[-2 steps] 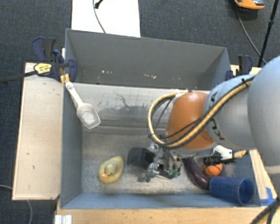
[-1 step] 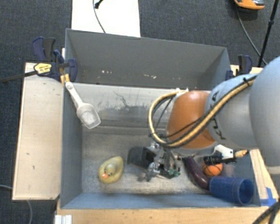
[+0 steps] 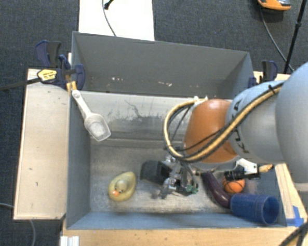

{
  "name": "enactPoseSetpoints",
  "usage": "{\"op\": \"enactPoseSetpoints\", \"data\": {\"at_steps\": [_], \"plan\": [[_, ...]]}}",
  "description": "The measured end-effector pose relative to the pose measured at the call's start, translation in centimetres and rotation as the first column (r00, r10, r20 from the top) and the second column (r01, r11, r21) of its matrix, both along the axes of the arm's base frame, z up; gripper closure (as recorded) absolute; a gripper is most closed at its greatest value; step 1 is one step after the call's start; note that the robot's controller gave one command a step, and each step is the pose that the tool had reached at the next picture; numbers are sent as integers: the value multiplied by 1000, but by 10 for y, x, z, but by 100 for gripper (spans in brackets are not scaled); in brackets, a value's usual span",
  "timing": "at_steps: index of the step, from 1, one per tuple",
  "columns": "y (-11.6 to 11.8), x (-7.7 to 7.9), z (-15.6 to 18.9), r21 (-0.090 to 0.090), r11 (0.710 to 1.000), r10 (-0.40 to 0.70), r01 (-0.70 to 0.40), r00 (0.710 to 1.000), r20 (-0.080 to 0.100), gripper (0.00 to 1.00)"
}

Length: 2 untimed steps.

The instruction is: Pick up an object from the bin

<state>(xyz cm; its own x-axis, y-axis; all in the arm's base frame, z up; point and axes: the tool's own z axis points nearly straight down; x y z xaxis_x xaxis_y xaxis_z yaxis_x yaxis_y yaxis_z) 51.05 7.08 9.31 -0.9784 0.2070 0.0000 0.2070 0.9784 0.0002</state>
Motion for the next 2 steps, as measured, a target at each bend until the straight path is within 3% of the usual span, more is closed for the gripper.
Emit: {"op": "enactPoseSetpoints", "data": {"at_steps": [2], "plan": [[0,-2,19,-1,1000,0,0,1000,-7,100]]}}
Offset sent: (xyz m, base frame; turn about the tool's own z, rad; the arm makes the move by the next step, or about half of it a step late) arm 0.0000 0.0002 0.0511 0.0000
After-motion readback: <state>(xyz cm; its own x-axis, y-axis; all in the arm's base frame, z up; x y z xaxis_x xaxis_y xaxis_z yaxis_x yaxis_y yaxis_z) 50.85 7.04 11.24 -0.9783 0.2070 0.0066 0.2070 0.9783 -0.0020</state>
